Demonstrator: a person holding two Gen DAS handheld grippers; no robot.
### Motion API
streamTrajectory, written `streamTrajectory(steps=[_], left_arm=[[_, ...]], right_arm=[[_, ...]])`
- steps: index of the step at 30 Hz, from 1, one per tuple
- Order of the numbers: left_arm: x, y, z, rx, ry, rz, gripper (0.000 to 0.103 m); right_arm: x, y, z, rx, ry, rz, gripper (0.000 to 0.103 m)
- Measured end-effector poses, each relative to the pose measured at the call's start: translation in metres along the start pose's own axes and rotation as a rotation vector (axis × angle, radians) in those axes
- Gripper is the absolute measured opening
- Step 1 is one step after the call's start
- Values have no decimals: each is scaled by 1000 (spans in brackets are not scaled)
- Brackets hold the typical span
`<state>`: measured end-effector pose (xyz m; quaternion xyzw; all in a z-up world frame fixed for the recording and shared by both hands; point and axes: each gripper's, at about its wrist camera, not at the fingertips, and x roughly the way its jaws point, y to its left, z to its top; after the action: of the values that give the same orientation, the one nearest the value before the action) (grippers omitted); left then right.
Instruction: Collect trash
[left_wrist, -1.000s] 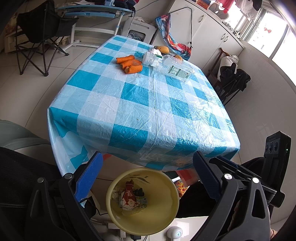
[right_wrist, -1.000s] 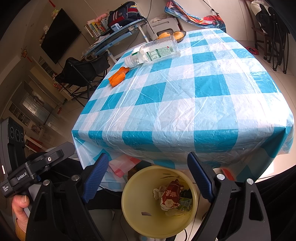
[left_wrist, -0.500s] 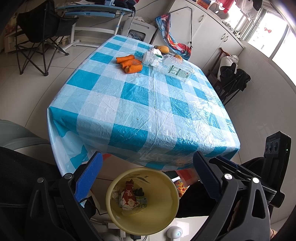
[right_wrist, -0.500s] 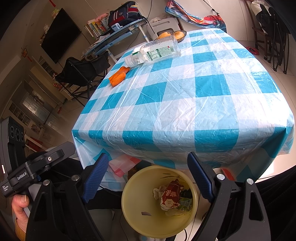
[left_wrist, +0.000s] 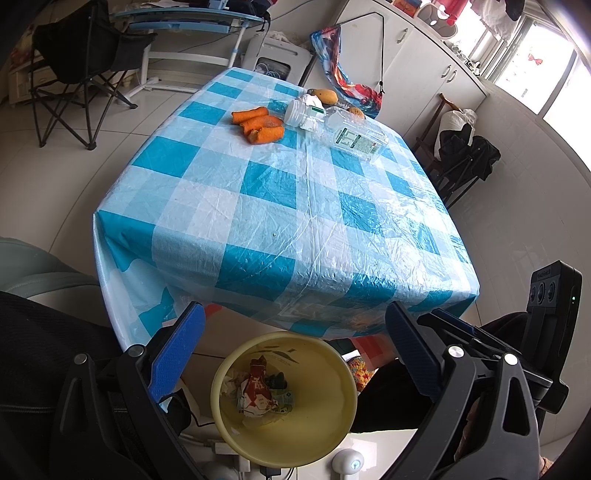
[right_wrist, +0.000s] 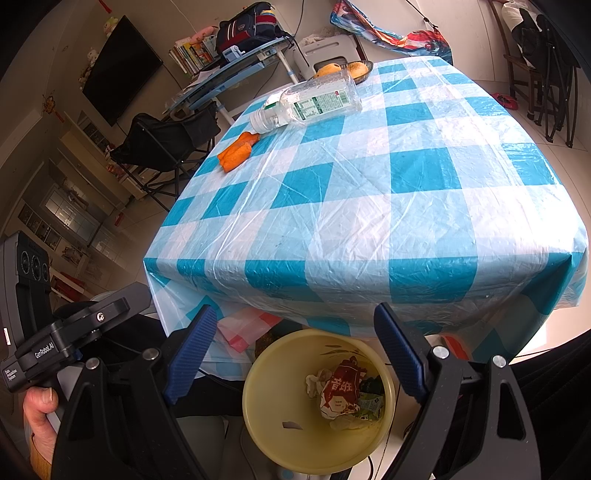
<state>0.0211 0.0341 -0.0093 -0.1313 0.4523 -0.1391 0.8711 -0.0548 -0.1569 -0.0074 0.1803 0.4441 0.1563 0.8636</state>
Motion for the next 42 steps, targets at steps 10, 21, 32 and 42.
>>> streamTrajectory(steps=[10, 21, 32, 42], left_arm=[[1, 0, -1, -2, 1, 0, 95], [-8, 11, 4, -97, -82, -3, 95], [7, 14, 61, -96, -87, 63, 95], [50, 33, 126, -117, -79, 134, 93]], right_arm=[[0, 0, 0, 0, 0, -1, 84], [-5, 5, 13, -6, -26, 30, 84], [19, 10, 78, -61, -41, 48, 84], [52, 20, 108, -135, -50, 21, 84]])
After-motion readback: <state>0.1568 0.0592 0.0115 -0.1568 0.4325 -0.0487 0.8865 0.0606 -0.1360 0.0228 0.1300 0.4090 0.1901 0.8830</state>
